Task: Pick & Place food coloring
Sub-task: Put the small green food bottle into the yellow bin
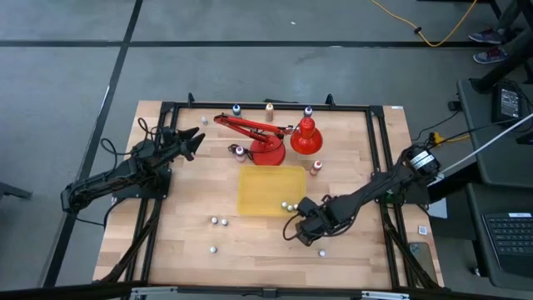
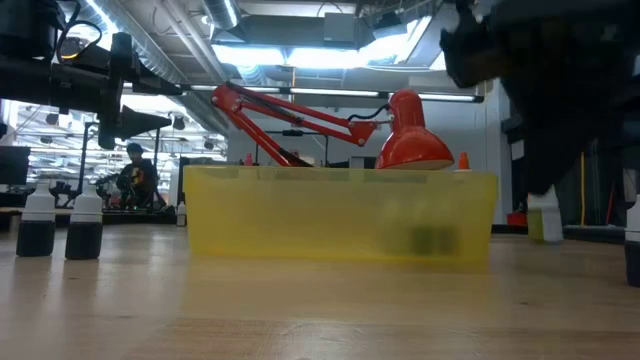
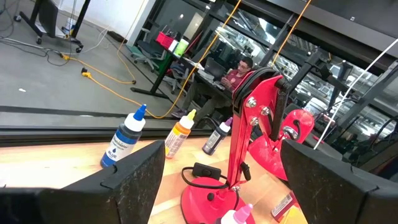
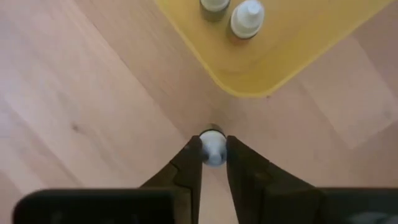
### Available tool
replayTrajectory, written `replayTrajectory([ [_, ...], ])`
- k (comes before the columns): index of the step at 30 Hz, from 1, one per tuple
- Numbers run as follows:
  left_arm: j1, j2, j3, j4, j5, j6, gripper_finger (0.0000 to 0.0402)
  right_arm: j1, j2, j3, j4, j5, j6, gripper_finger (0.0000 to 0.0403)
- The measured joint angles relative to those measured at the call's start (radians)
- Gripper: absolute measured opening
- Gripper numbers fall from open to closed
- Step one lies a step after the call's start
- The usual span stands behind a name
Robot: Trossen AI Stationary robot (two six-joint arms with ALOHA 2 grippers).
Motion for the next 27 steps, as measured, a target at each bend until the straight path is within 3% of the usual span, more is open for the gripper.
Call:
replayTrajectory([
  [7, 0.000, 0.000, 0.000, 0.000, 0.000, 0.000, 0.0312, 0.000, -0.018, 0.138, -0.153, -0.015, -0.085, 0.0052],
  [13, 0.000, 0.000, 0.000, 0.000, 0.000, 0.000, 0.0312, -0.022, -0.018, 0.283, -0.277, -0.023, -0.198, 0.0061],
  [27, 0.000, 0.000, 0.000, 0.000, 0.000, 0.000, 0.0313, -0.203, 0.088, 0.440, -0.283, 0.017, -0.470, 0.0059],
])
